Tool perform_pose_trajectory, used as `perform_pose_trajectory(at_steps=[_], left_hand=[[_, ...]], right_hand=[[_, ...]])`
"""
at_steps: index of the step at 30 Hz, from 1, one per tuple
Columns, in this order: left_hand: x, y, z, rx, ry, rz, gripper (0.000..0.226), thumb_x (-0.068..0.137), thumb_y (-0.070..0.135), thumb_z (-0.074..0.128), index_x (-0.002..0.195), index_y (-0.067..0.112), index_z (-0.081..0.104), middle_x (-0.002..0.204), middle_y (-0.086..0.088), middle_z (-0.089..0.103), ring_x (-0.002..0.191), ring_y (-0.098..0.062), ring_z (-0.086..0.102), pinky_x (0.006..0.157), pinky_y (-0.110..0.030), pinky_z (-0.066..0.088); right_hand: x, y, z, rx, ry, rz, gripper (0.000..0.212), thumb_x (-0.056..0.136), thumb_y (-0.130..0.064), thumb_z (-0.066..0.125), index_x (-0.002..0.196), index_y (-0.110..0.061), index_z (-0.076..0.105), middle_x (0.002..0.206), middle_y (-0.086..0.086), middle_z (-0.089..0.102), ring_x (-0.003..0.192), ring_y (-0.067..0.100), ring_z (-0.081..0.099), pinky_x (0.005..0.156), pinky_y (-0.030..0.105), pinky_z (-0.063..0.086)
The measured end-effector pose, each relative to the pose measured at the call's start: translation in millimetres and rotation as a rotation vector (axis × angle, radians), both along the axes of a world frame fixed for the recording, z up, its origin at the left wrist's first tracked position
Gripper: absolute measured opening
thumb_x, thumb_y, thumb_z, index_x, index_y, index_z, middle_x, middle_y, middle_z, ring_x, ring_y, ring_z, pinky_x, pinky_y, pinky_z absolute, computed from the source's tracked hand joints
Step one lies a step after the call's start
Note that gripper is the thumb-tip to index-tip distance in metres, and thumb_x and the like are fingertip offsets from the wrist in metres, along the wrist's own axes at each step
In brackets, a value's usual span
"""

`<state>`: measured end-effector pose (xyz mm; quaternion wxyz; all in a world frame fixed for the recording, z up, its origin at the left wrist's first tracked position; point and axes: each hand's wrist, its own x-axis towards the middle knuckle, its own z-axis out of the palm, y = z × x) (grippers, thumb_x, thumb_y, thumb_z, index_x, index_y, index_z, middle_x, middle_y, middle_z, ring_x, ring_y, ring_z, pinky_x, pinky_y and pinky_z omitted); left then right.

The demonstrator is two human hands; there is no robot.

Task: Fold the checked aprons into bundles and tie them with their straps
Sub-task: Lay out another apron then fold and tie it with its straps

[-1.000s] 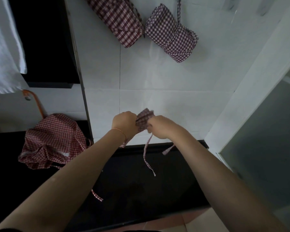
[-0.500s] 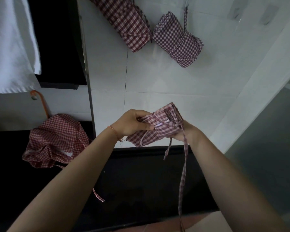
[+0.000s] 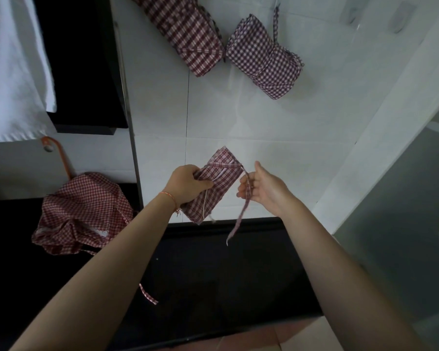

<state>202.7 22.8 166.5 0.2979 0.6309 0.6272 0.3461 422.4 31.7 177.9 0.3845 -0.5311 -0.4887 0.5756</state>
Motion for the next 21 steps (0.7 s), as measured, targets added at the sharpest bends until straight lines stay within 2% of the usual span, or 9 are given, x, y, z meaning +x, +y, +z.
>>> perform_pose_trajectory(at_steps=[2, 5, 7, 9, 11, 13, 16, 19, 21], left_hand=[[-2, 4, -4, -0.026, 0.026, 0.046, 0.036, 0.080, 0.031, 0.079, 0.097, 0.003, 0.065, 0.091, -0.007, 0.068, 0.084, -0.021, 0.065, 0.070, -0.032, 0.052], [-1, 10, -12, -0.067, -0.077, 0.109, 0.047, 0.074, 0.033, 0.084, 0.101, 0.004, 0.058, 0.092, -0.004, 0.065, 0.085, -0.021, 0.066, 0.066, -0.030, 0.053], [2, 6, -12, -0.095, -0.200, 0.158, 0.054, 0.077, 0.029, 0.083, 0.115, 0.008, 0.051, 0.106, -0.003, 0.060, 0.094, -0.023, 0.062, 0.075, -0.033, 0.053], [4, 6, -13, -0.099, -0.237, 0.200, 0.059, 0.078, 0.030, 0.082, 0.126, 0.010, 0.052, 0.114, -0.005, 0.059, 0.103, -0.024, 0.060, 0.084, -0.035, 0.052], [6, 6, -15, -0.076, -0.232, 0.238, 0.054, 0.078, 0.031, 0.081, 0.123, 0.009, 0.060, 0.111, -0.004, 0.064, 0.100, -0.023, 0.062, 0.083, -0.032, 0.052], [6, 8, -16, -0.105, -0.343, 0.233, 0.048, 0.077, 0.029, 0.082, 0.115, 0.006, 0.063, 0.107, -0.004, 0.068, 0.095, -0.022, 0.066, 0.082, -0.033, 0.055], [-4, 7, -11, -0.237, -0.682, 0.069, 0.043, 0.080, 0.019, 0.080, 0.114, -0.002, 0.065, 0.109, -0.017, 0.072, 0.094, -0.031, 0.072, 0.079, -0.038, 0.059], [-22, 3, 1, -0.308, -0.810, -0.192, 0.042, 0.082, 0.017, 0.076, 0.116, -0.002, 0.062, 0.113, -0.020, 0.071, 0.097, -0.033, 0.071, 0.079, -0.037, 0.058], [-28, -2, 10, -0.323, -0.819, -0.350, 0.038, 0.082, 0.014, 0.074, 0.115, 0.001, 0.062, 0.109, -0.016, 0.071, 0.093, -0.030, 0.071, 0.078, -0.036, 0.059]], right_hand=[[-4, -5, 2, 0.028, -0.063, 0.042, 0.037, 0.106, -0.034, 0.042, 0.098, -0.003, 0.061, 0.064, 0.007, 0.057, 0.052, 0.020, 0.056, 0.068, 0.039, 0.058], [-16, -9, 3, 0.121, -0.228, 0.008, 0.026, 0.104, -0.019, 0.040, 0.097, -0.005, 0.061, 0.061, 0.002, 0.043, 0.042, 0.012, 0.035, 0.048, 0.028, 0.039], [-19, -10, 4, 0.176, -0.297, -0.021, 0.027, 0.102, -0.016, 0.038, 0.097, -0.006, 0.062, 0.063, 0.002, 0.043, 0.043, 0.010, 0.034, 0.046, 0.026, 0.032], [-23, -13, 7, 0.210, -0.281, -0.011, 0.027, 0.102, -0.015, 0.039, 0.097, -0.006, 0.063, 0.064, 0.002, 0.045, 0.044, 0.010, 0.035, 0.047, 0.026, 0.030], [-29, -19, 6, 0.230, -0.233, 0.066, 0.027, 0.103, -0.017, 0.040, 0.097, -0.006, 0.064, 0.062, 0.000, 0.045, 0.045, 0.010, 0.033, 0.046, 0.026, 0.027], [-35, -25, 1, 0.224, -0.206, 0.208, 0.028, 0.106, -0.020, 0.041, 0.096, -0.006, 0.063, 0.060, -0.002, 0.044, 0.047, 0.011, 0.031, 0.046, 0.026, 0.023], [-27, -27, -4, 0.093, -0.170, 0.431, 0.030, 0.107, -0.027, 0.043, 0.088, -0.009, 0.059, 0.059, -0.002, 0.037, 0.047, 0.010, 0.026, 0.046, 0.025, 0.018], [-6, -21, -5, -0.060, -0.218, 0.551, 0.045, 0.104, -0.039, 0.045, 0.065, -0.017, 0.042, 0.057, -0.001, 0.026, 0.048, 0.012, 0.018, 0.050, 0.028, 0.013], [2, -16, -9, -0.096, -0.273, 0.535, 0.050, 0.104, -0.040, 0.046, 0.060, -0.020, 0.033, 0.058, 0.000, 0.021, 0.049, 0.013, 0.016, 0.050, 0.027, 0.015]])
